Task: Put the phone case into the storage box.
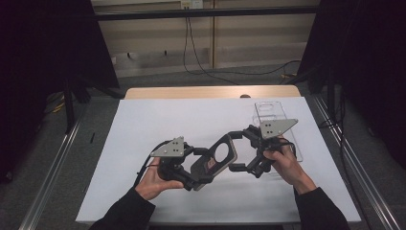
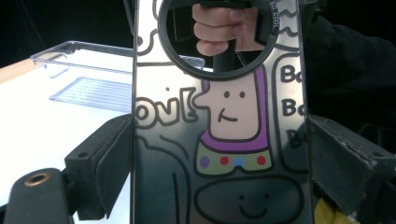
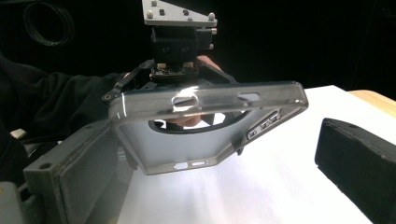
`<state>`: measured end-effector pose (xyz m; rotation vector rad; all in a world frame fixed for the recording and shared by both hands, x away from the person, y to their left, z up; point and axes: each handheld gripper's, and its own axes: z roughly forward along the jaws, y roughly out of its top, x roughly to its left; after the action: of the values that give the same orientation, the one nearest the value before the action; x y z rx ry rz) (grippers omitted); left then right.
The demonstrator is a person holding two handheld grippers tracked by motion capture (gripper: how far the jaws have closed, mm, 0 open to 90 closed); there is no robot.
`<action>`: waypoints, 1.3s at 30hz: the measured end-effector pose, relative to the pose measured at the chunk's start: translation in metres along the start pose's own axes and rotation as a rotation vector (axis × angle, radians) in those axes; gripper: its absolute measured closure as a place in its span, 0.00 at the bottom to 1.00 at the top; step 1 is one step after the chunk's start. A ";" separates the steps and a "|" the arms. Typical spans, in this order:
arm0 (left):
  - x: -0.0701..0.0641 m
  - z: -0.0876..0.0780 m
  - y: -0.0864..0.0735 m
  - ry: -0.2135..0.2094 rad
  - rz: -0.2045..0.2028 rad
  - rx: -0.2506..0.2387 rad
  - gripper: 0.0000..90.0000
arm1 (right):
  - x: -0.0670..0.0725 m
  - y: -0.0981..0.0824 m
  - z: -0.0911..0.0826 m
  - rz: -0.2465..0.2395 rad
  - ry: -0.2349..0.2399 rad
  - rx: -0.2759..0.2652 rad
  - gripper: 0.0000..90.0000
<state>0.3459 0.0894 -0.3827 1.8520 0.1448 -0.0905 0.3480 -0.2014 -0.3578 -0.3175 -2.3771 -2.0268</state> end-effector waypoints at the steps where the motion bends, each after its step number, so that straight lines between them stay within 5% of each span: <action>1: 0.000 0.000 0.000 -0.001 0.002 0.002 0.14 | 0.000 0.000 -0.001 -0.002 0.000 0.009 0.00; 18: -0.001 0.002 0.000 -0.012 -0.002 0.021 0.14 | 0.000 0.017 0.003 -0.057 0.070 0.234 0.00; 39: -0.004 0.007 -0.002 -0.052 0.010 0.049 0.14 | 0.002 0.015 0.011 -0.033 0.153 0.186 0.05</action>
<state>0.3418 0.0829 -0.3863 1.8970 0.0986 -0.1361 0.3497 -0.1878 -0.3451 -0.1163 -2.4649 -1.7526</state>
